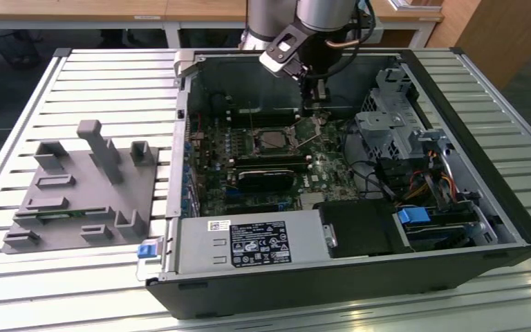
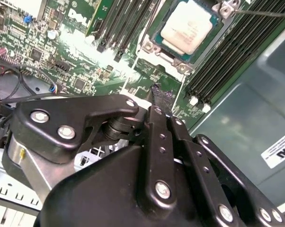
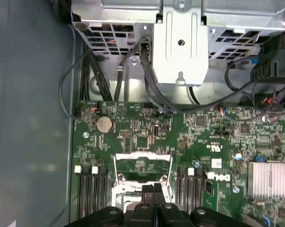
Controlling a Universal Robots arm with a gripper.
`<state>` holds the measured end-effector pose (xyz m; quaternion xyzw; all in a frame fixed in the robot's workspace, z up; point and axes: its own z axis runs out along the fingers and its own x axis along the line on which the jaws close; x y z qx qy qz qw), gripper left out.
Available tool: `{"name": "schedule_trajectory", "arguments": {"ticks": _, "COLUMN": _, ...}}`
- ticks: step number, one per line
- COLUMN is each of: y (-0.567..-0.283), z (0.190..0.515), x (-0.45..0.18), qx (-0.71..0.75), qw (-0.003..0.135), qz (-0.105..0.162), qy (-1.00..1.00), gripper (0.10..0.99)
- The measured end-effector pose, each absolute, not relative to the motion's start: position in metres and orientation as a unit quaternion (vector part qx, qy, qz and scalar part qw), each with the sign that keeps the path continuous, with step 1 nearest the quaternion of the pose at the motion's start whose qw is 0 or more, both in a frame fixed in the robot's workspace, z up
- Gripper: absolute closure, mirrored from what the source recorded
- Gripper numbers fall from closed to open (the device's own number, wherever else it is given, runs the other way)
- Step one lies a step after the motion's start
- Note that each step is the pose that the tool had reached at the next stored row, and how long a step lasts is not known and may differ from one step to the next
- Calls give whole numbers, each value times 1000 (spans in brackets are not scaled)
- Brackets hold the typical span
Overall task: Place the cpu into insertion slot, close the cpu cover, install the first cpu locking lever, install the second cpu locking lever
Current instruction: 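Close the cpu cover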
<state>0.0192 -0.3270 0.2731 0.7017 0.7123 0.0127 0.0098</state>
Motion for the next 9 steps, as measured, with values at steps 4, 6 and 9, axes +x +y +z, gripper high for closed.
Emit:
{"name": "schedule_trajectory", "arguments": {"ticks": 4, "y": -326, "z": 271, "x": 22, "qx": 701, "qw": 10, "qz": 13, "qy": 713, "gripper": 965}}
{"name": "schedule_trajectory", "arguments": {"ticks": 6, "y": -325, "z": 270, "x": 24, "qx": 700, "qw": 10, "qz": 13, "qy": 714, "gripper": 965}}
{"name": "schedule_trajectory", "arguments": {"ticks": 9, "y": -323, "z": 268, "x": 26, "qx": 699, "qw": 10, "qz": 13, "qy": 715, "gripper": 965}}
